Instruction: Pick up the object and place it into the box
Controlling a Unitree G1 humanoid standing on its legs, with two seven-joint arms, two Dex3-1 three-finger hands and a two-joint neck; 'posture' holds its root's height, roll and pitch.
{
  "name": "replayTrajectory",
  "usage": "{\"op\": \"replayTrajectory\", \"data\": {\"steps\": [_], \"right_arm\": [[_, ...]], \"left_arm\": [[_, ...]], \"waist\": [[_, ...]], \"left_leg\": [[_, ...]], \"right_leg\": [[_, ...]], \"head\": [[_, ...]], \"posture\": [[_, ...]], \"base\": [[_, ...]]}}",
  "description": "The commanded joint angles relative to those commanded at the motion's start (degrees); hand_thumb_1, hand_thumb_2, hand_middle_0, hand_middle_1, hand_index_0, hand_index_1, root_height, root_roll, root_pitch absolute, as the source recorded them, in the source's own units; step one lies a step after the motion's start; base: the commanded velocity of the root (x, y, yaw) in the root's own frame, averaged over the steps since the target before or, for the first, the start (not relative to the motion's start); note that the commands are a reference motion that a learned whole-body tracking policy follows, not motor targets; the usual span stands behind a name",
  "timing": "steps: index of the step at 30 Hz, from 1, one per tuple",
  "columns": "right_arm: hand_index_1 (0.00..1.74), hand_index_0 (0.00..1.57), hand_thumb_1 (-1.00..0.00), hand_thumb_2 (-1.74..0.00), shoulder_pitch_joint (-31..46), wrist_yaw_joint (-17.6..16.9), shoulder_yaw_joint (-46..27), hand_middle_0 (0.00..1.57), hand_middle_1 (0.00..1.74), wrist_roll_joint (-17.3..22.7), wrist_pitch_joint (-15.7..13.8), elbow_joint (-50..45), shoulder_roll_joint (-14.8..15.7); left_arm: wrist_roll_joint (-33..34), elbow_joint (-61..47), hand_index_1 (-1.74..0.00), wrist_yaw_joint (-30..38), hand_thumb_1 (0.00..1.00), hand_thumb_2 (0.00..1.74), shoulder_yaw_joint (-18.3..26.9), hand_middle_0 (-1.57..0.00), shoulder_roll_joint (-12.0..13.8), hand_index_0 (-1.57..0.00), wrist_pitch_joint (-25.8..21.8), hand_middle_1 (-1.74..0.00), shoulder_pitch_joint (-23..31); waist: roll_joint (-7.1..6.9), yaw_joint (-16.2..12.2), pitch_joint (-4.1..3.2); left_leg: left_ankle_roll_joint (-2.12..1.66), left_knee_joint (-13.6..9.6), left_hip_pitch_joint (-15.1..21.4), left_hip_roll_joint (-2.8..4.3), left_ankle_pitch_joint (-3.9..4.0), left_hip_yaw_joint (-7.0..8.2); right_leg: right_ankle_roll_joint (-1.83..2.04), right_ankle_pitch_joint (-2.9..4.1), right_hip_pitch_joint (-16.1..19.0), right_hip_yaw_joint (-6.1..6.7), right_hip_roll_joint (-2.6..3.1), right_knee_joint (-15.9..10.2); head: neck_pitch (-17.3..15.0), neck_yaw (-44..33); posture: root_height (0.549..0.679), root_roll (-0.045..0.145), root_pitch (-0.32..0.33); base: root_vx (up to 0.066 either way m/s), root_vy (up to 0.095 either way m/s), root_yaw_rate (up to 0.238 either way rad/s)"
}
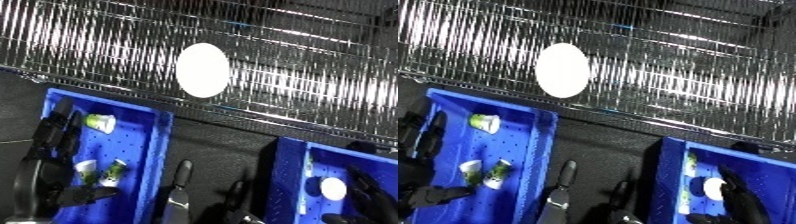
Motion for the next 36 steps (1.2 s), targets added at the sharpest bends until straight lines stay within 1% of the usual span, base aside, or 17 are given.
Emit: {"op": "replayTrajectory", "data": {"steps": [4, 7, 12, 17, 23, 27, 30, 32, 36], "right_arm": [[0.00, 0.00, 0.00, 0.00, -0.14, 0.73, 0.20, 0.00, 0.00, 0.40, 0.33, 0.47, 0.32], [0.00, 0.00, 0.00, 0.00, -0.11, 1.40, 0.64, 0.00, 0.00, 0.58, 0.50, 0.38, 0.72], [0.00, 0.00, 0.00, 0.00, -0.23, 2.55, 1.44, 0.00, 0.00, 0.35, 0.69, 0.23, 1.57], [0.00, 0.00, 0.00, 0.00, -1.31, 3.38, 2.43, 0.00, 0.00, -0.36, 1.25, 0.09, 2.13], [0.00, 0.00, 0.00, 0.00, -2.52, 3.88, 3.36, 0.00, 0.00, -1.02, 1.92, -0.40, 2.38], [0.00, 0.00, 0.00, 0.00, -3.10, 3.90, 3.85, 0.00, 0.00, -1.37, 2.14, -1.02, 2.50], [0.00, 0.00, 0.00, 0.00, -3.59, 3.62, 4.31, 0.00, 0.00, -1.46, 2.57, -1.61, 2.59], [0.00, 0.00, 0.00, 0.00, -3.81, 3.43, 4.54, 0.00, 0.00, -1.44, 2.83, -1.98, 2.62], [0.00, 0.00, 0.00, 0.00, -3.92, 3.31, 4.65, 0.00, 0.00, -1.40, 2.96, -2.18, 2.62]], "left_arm": [[0.79, -0.80, 0.00, 1.11, 0.00, 0.00, -0.77, 0.00, -0.17, 0.00, 0.39, 0.00, -2.28], [2.01, -0.26, 0.00, 1.87, 0.00, 0.00, -1.41, 0.00, -0.41, 0.00, 0.50, 0.00, -4.41], [4.47, 1.93, 0.00, 3.74, 0.00, 0.00, -2.92, 0.00, -0.81, 0.00, 1.61, 0.00, -9.03], [6.55, 6.00, 0.00, 6.34, 0.00, 0.00, -4.06, 0.00, -1.67, 0.00, 1.72, 0.00, -13.01], [7.91, 11.16, 0.00, 7.90, 0.00, 0.00, -4.64, 0.00, -2.49, 0.00, 1.39, 0.00, -16.70], [8.24, 14.59, 0.00, 8.42, 0.00, 0.00, -4.74, 0.00, -2.70, 0.00, 1.35, 0.00, -18.75], [8.56, 16.93, 0.00, 8.65, 0.00, 0.00, -4.86, 0.00, -2.86, 0.00, 1.28, 0.00, -20.05], [8.73, 17.96, 0.00, 8.65, 0.00, 0.00, -4.88, 0.00, -2.91, 0.00, 1.27, 0.00, -20.68], [8.79, 18.48, 0.00, 8.60, 0.00, 0.00, -4.88, 0.00, -2.95, 0.00, 1.24, 0.00, -21.06]], "waist": [[-0.64, -0.31, 0.00], [-1.37, -0.81, 0.00], [-2.73, -1.83, 0.00], [-3.82, -3.09, 0.00], [-4.47, -4.44, 0.00], [-4.84, -5.26, 0.00], [-5.16, -5.76, 0.00], [-5.34, -5.97, 0.00], [-5.42, -6.06, 0.00]], "left_leg": [[0.08, 0.59, -0.15, 0.05, -0.26, 0.15], [0.13, 1.20, -0.37, 0.29, -0.53, 0.46], [0.19, 2.27, -0.91, 0.95, -0.99, 1.07], [0.22, 2.95, -1.29, 1.63, -1.31, 1.78], [0.16, 3.53, -1.82, 2.31, -1.50, 2.54], [0.09, 4.06, -2.43, 2.64, -1.70, 2.97], [0.04, 4.51, -2.92, 2.90, -1.87, 3.17], [0.00, 4.62, -3.11, 3.02, -1.93, 3.24], [-0.03, 4.61, -3.19, 3.07, -1.93, 3.28]], "right_leg": [[0.08, 0.01, -0.03, 0.24, 0.12, 0.34], [0.17, -0.02, -0.23, 0.65, 0.39, 0.72], [0.49, 0.04, -0.77, 1.41, 0.97, 1.38], [0.74, 0.14, -1.33, 2.27, 1.64, 1.70], [0.93, 0.25, -2.36, 3.10, 2.18, 2.13], [1.02, 0.20, -3.17, 3.56, 2.54, 2.56], [1.10, 0.21, -3.74, 3.80, 2.71, 2.89], [1.16, 0.24, -3.96, 3.90, 2.80, 2.93], [1.17, 0.26, -4.05, 3.94, 2.85, 2.90]], "head": [[0.91, -2.81], [2.11, -7.04], [3.54, -11.83], [5.81, -16.95], [8.43, -21.52], [9.50, -23.69], [10.30, -24.76], [10.30, -24.76], [10.30, -24.76]], "posture": [[0.657, 0.039, 0.062], [0.657, 0.036, 0.060], [0.655, 0.028, 0.058], [0.653, 0.021, 0.060], [0.651, 0.017, 0.065], [0.650, 0.014, 0.071], [0.649, 0.012, 0.075], [0.649, 0.011, 0.077], [0.649, 0.011, 0.079]], "base": [[0.028, 0.004, -0.069], [0.025, 0.007, -0.120], [0.025, 0.006, -0.141], [0.012, 0.020, -0.151], [0.003, 0.035, -0.114], [-0.003, 0.031, -0.101], [-0.003, 0.021, -0.081], [-0.001, 0.007, -0.046], [0.000, 0.001, -0.009]]}}
